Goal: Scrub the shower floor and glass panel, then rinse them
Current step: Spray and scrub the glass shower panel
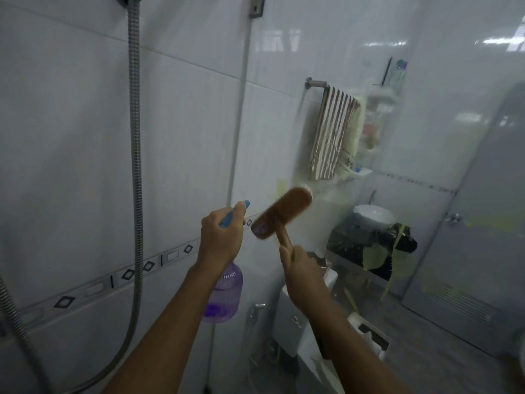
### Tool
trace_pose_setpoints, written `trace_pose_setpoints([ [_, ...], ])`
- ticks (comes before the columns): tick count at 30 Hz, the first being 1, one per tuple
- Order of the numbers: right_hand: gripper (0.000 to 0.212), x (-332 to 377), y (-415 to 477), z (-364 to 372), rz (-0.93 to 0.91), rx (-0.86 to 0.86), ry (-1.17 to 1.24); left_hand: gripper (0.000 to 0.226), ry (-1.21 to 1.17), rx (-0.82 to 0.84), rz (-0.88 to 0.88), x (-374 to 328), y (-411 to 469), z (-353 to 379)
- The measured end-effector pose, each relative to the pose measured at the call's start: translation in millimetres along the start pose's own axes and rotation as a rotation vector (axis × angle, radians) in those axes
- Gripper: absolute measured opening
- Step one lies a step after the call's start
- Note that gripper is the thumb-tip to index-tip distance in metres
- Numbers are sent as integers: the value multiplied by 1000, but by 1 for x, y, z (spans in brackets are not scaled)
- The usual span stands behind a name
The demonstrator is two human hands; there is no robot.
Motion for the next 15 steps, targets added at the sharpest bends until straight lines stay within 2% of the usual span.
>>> trace_pose_setpoints([
  [2,27,-30,-33,17,61,73,66,58,16,11,-11,4,-5,-1],
  [5,35,-37,-46,28,110,138,98,53,24,27,-22,7,-13,0],
  [8,38,-3,-8,6,72,32,76,51,38,30,-8,5,-16,2],
  [12,39,62,46,-48,-63,-133,211,45,40,58,-14,0,-13,5],
  [15,40,65,51,-50,-82,-170,243,41,48,51,4,-4,-12,7],
])
Point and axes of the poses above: each hand's wrist, its own y-axis towards the middle knuckle, its own z-axis out of the palm, x = y × z, the point moved 1 cm from there along y, towards the middle knuckle, and after that the axes turned 5 degrees about x, right-handed, at the moved point
